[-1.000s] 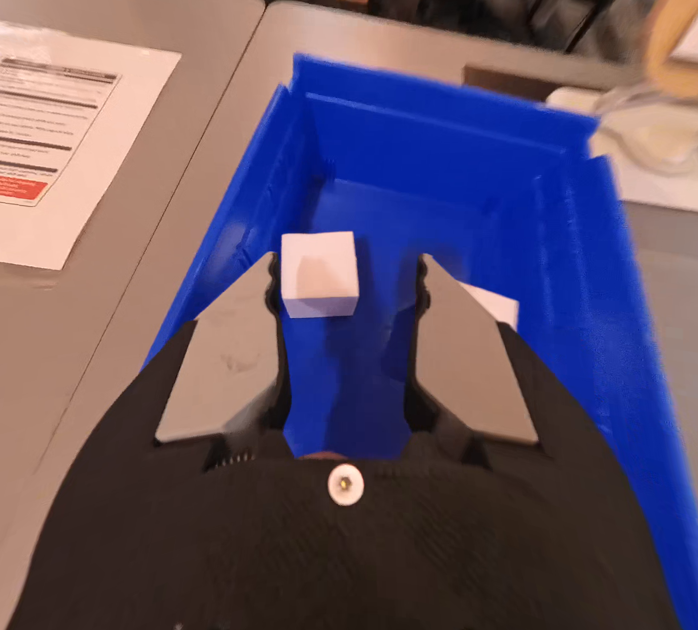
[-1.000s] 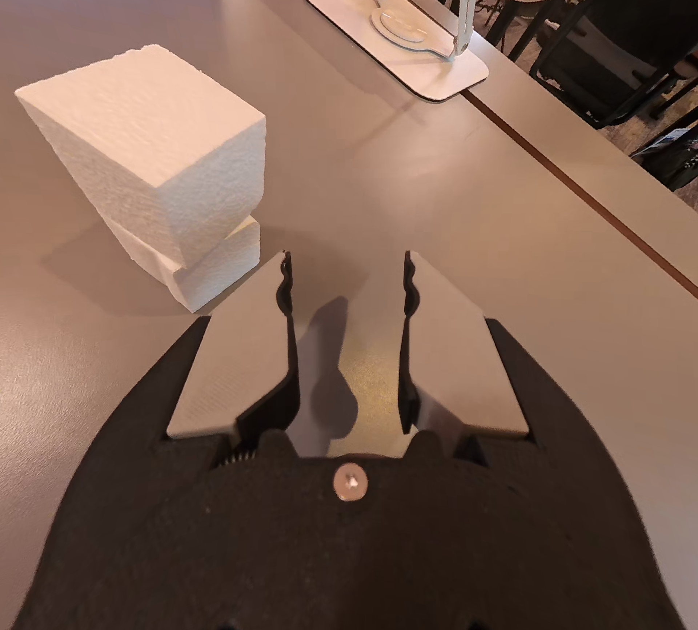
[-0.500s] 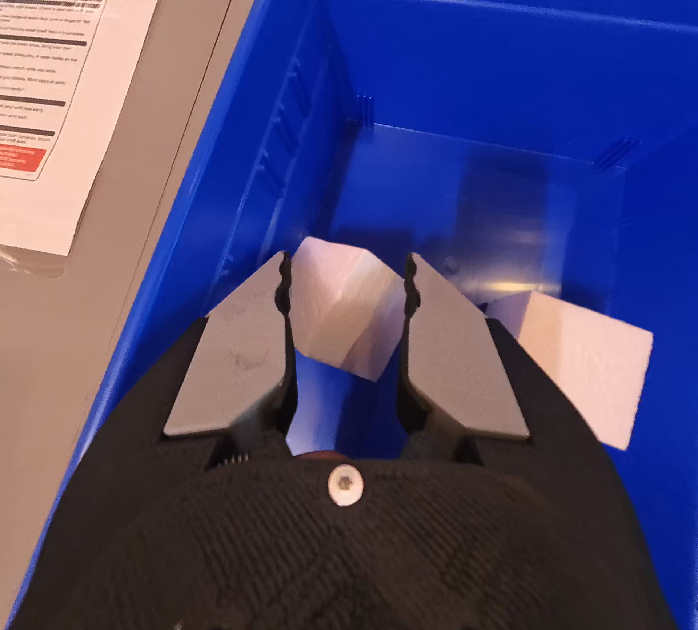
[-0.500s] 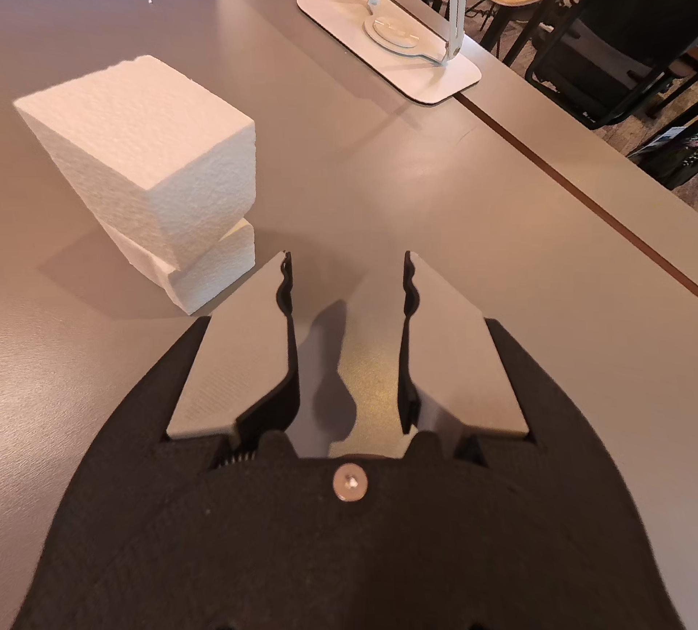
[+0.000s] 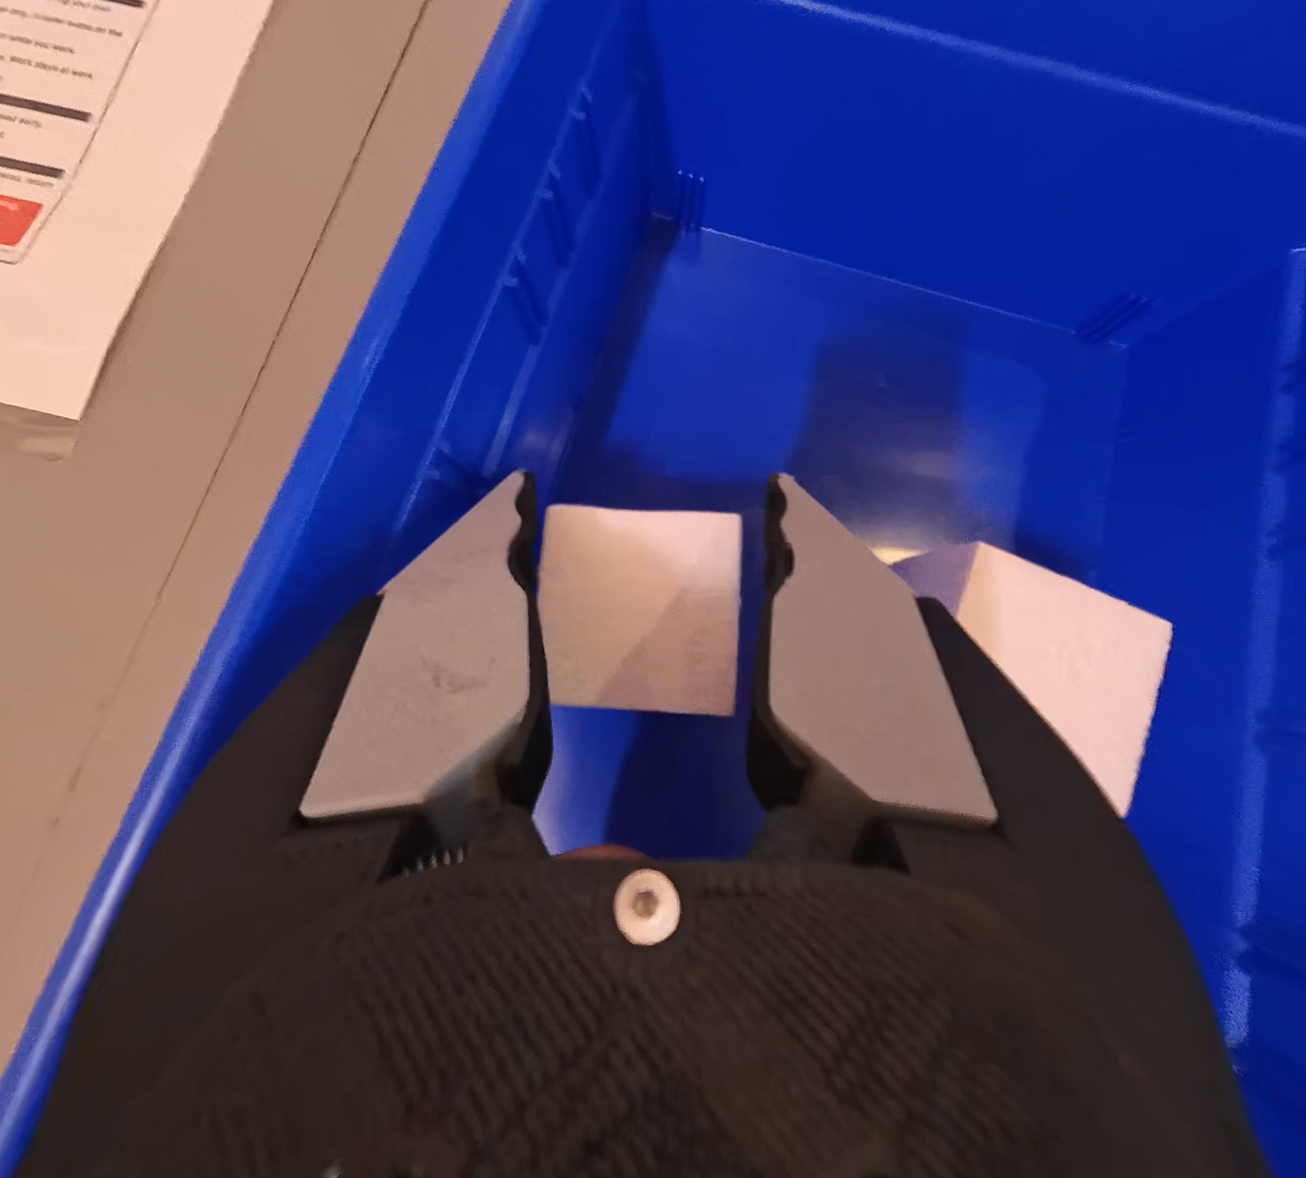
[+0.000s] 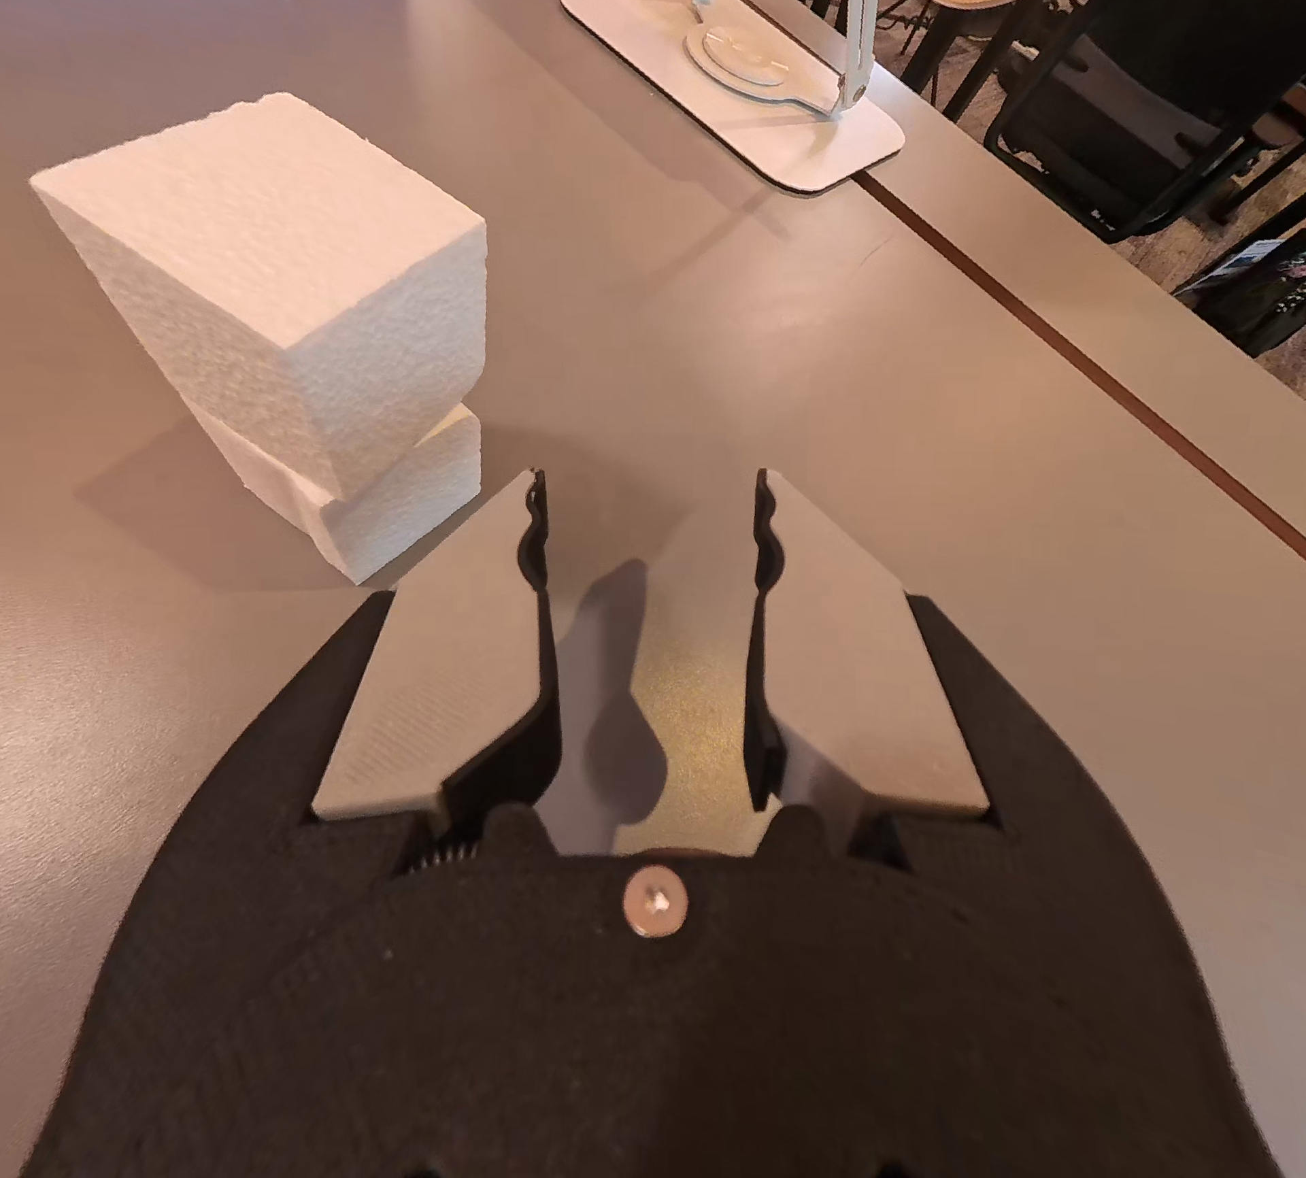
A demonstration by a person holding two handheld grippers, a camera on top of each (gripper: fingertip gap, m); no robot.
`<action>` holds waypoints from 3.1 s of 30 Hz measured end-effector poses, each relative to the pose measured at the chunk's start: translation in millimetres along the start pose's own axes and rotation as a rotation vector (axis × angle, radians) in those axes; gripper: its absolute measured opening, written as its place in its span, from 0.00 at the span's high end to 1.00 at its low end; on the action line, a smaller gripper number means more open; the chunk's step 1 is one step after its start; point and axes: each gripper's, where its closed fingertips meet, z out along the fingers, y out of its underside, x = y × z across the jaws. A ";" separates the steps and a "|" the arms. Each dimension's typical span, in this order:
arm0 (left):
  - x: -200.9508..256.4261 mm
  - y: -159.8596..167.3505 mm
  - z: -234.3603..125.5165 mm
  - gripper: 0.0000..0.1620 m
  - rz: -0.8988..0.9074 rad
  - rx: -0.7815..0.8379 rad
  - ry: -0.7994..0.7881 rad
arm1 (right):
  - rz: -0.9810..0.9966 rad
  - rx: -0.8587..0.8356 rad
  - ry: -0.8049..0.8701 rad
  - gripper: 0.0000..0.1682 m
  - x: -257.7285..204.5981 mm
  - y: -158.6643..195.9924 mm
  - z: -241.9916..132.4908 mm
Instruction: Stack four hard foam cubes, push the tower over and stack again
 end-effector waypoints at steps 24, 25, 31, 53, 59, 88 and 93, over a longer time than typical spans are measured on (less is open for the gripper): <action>1.0 42.3 -3.0 0.60 0.149 -0.254 0.020 | 0.000 0.006 -0.003 0.67 -1.1 -1.7 -1.0; 2.9 41.0 -3.6 0.60 0.153 -0.248 0.030 | -0.001 0.006 -0.003 0.67 -1.1 -1.8 -1.1; 16.8 12.8 -34.9 0.60 0.211 -0.143 0.068 | 0.001 0.022 -0.004 0.67 -1.1 -5.6 -3.7; 411.4 47.5 -245.8 0.60 0.823 0.422 0.978 | 0.151 -0.014 0.023 0.69 46.2 29.5 -4.7; 427.1 40.8 -241.3 0.61 0.764 0.564 0.992 | 0.166 -0.066 -0.014 0.69 43.0 35.7 2.2; 430.5 77.9 -272.4 0.61 0.902 0.290 1.191 | 0.110 -0.032 0.027 0.71 35.1 28.2 -1.6; 446.6 88.5 -277.9 0.61 1.162 0.160 1.058 | 0.098 -0.035 0.027 0.71 33.6 28.1 -0.9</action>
